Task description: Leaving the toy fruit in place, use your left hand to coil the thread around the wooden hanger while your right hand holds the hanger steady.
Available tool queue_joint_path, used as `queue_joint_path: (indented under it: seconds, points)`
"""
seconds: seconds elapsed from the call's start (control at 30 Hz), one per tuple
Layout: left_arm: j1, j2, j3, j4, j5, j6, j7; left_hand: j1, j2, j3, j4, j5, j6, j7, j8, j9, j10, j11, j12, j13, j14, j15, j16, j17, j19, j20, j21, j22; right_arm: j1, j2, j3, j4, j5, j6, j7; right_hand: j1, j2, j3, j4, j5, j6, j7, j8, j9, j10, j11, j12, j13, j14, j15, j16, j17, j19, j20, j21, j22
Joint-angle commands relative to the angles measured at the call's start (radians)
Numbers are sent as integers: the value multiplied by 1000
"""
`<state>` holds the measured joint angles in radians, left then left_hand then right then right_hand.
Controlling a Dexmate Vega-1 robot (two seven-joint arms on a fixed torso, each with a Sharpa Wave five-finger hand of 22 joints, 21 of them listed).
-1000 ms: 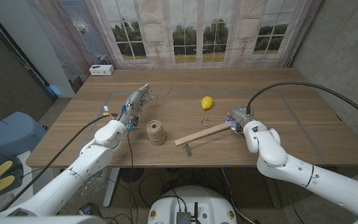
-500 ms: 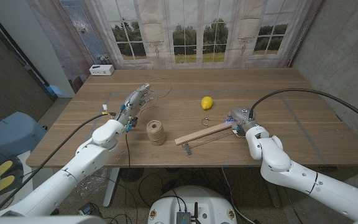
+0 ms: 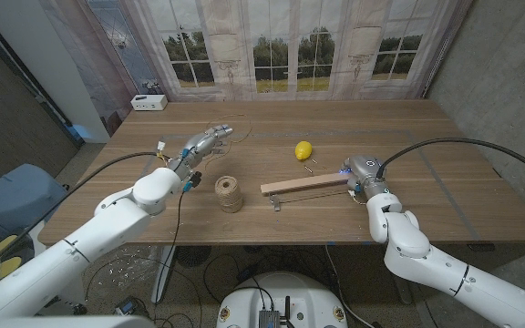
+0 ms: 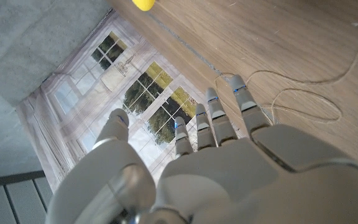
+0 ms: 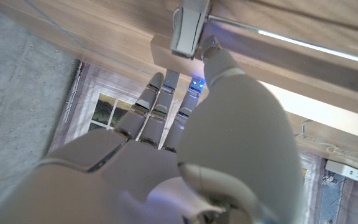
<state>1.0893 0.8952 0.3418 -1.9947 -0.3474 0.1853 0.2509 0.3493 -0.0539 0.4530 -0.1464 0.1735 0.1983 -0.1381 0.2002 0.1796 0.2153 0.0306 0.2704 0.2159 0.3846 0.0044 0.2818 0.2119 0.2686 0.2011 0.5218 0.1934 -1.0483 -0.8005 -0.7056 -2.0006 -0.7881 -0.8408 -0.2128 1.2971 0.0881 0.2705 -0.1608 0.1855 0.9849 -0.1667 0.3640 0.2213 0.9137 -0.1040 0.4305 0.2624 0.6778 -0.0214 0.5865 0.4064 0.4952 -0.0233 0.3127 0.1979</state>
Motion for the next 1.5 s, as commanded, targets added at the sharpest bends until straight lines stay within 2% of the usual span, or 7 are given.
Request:
queue_joint_path:
  seconds: [0.03, 0.3, 0.63, 1.07, 1.23, 1.37, 1.5]
  points:
    - [19, 153, 14, -253, 143, 333, 44, 15, -23, -7, -10, 8, 17, -21, 10, 4, 13, -5, 10, 6, 14, -1, 12, 6, 32, -6, 14, 3, -32, 38, 52, 34, 60, 7, -186, 39, 46, 4, 5, 5, 52, 53, 6, 8, 101, -24, 165, 156, 48, -215, -2, 188, 8, 0, 6, 2]
    - [-45, 239, 82, -393, 223, 574, -26, 60, -43, -11, -26, 15, -4, -52, -1, 6, -10, -20, 2, 13, 5, -1, 10, 15, 62, -16, 22, 4, -49, 87, 100, 55, 127, 25, -315, 42, 46, 4, 4, 7, 55, 56, 9, 10, 101, -22, 168, 156, 51, -215, -5, 193, 7, 2, 8, 2]
    - [-170, 313, 157, -484, 238, 706, -206, 150, -51, -2, -35, 24, -25, -75, -3, 8, -37, -21, -5, 23, -47, 0, -8, 24, 87, -27, 26, 5, -60, 131, 142, 84, 200, 71, -450, 48, 46, 3, 4, 9, 57, 60, 11, 12, 105, -19, 174, 157, 61, -215, -11, 205, 6, 6, 11, 2]
    - [-531, 304, 510, -580, 443, 1006, -528, 261, -75, -6, -35, 33, -28, -79, -1, 11, -71, -10, -12, 38, -112, 25, -30, 32, 107, -12, 28, 6, -71, 130, 168, 84, 247, 118, -539, 51, 46, 2, 4, 11, 59, 63, 14, 14, 106, -19, 178, 154, 68, -215, -16, 215, 3, 7, 13, 2]
    - [-689, 286, 698, -604, 545, 1127, -626, 301, -76, -7, -33, 39, -25, -78, 1, 12, -70, -8, -8, 44, -116, 29, -30, 34, 131, -15, 34, 6, -72, 124, 169, 83, 253, 129, -552, 52, 46, 1, 4, 11, 58, 66, 13, 14, 104, -19, 179, 154, 70, -215, -19, 220, 3, 6, 14, 2]
    - [-821, 261, 878, -607, 628, 1211, -663, 351, -59, 0, -31, 43, -9, -80, 8, 13, -57, -12, 2, 52, -110, 22, -25, 38, 146, -19, 38, 6, -74, 114, 170, 80, 256, 142, -557, 53, 46, 1, 4, 11, 57, 64, 13, 14, 106, -19, 180, 153, 71, -215, -22, 222, 3, 6, 15, 2]
    - [-857, 247, 943, -588, 698, 1211, -716, 414, -23, 11, -26, 38, 8, -81, 13, 14, -45, -6, 16, 63, -90, 13, -13, 46, 180, -30, 50, 6, -73, 108, 171, 77, 257, 145, -559, 54, 46, 1, 4, 11, 58, 64, 14, 14, 107, -18, 181, 152, 73, -215, -24, 225, 3, 5, 16, 2]
